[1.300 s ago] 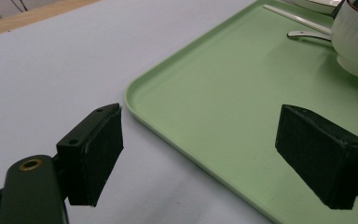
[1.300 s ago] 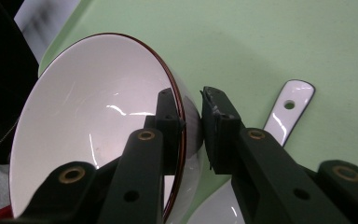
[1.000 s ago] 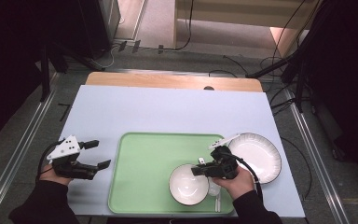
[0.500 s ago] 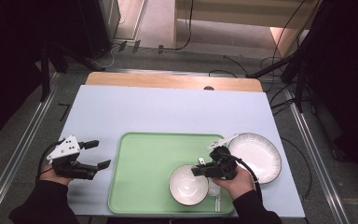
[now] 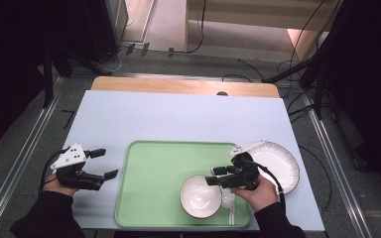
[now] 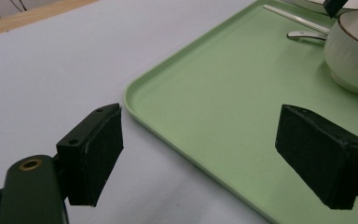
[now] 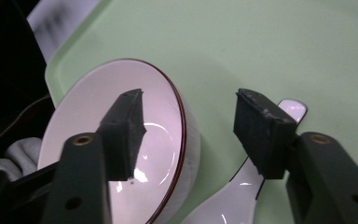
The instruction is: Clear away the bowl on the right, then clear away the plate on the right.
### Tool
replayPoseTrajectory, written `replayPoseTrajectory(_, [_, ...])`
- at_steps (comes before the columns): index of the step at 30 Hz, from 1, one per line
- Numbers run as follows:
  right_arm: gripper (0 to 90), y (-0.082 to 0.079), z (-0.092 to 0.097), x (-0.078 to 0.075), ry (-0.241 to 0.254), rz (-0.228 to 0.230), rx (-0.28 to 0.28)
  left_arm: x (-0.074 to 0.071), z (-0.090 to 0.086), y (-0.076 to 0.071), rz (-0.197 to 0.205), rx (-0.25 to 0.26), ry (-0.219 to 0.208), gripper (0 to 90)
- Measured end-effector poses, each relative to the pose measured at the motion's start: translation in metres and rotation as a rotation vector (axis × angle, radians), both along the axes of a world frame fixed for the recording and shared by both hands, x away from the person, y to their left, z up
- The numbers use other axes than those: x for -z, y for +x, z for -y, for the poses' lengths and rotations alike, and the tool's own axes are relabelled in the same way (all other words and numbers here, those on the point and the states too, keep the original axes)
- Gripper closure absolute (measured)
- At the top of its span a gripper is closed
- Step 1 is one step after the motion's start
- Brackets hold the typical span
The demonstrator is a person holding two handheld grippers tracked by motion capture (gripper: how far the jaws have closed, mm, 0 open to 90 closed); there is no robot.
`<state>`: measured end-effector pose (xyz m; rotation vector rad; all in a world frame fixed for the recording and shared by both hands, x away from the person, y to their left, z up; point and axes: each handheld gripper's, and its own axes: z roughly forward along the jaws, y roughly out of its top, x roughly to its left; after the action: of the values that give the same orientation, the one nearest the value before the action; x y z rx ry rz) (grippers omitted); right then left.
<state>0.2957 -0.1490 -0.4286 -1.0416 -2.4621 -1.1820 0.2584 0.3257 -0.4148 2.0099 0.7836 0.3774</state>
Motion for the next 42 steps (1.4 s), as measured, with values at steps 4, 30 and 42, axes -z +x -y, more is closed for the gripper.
replayPoseTrajectory(4, [37.9,-0.001,0.013,-0.006,0.001,0.048,0.014,0.001,0.0,0.0,-0.005,0.001,0.005,15.1])
replayPoseTrajectory(30, [38.1,0.018,0.096,-0.01,0.019,0.132,0.231,0.003,-0.006,-0.003,-0.008,-0.012,0.007,15.0])
replayPoseTrajectory(42, [37.6,0.021,0.129,-0.006,0.045,0.143,0.322,0.002,-0.005,-0.004,-0.004,-0.01,0.005,15.0])
